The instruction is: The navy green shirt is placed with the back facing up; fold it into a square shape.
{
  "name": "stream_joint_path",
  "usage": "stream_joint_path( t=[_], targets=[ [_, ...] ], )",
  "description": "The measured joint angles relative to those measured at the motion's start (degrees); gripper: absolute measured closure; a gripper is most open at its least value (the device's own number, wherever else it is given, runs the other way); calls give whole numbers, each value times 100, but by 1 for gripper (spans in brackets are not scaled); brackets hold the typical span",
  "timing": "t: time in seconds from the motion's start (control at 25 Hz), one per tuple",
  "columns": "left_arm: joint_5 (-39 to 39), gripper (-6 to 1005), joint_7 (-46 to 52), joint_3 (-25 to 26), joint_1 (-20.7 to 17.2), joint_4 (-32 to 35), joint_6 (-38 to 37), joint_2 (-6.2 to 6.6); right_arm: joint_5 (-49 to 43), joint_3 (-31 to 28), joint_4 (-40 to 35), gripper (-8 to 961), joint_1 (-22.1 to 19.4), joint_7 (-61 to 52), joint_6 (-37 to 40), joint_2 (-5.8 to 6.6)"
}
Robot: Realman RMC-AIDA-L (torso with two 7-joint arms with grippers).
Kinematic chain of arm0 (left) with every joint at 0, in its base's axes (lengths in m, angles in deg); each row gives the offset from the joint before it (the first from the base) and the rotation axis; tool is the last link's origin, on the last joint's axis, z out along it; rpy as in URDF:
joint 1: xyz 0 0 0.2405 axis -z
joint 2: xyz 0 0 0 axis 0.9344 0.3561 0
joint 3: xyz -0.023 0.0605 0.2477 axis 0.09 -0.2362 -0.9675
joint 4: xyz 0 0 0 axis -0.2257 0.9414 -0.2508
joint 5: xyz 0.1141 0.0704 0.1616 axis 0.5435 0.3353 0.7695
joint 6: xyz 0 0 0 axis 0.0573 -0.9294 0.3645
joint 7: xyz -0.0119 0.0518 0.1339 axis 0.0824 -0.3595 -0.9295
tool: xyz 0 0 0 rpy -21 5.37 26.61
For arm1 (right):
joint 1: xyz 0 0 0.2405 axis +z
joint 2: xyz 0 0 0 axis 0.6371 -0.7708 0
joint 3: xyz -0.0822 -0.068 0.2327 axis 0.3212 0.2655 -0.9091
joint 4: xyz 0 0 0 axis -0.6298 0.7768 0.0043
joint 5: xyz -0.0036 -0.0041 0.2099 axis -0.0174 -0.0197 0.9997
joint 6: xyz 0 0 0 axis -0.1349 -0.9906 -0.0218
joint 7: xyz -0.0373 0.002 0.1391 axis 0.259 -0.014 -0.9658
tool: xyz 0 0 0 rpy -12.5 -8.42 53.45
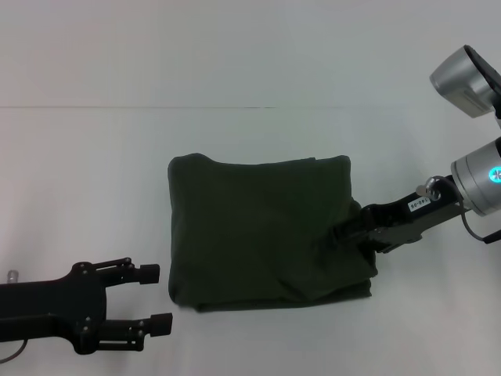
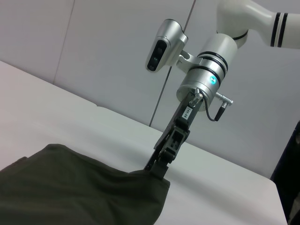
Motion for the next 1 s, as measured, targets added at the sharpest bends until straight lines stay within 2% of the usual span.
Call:
stream_joint_path(
  t=[0.48, 0.72, 1.0],
  targets=[
    [0, 139, -23, 0, 1, 40, 5, 6, -194, 123, -201, 138, 21, 114, 1, -59],
    [0, 139, -25, 0, 2, 41, 7, -6, -218, 78, -199, 380, 7, 130, -44, -70],
    [-1, 140, -25, 0, 17, 38, 15, -9, -219, 78, -183, 537, 8, 130, -63, -86]
  ],
)
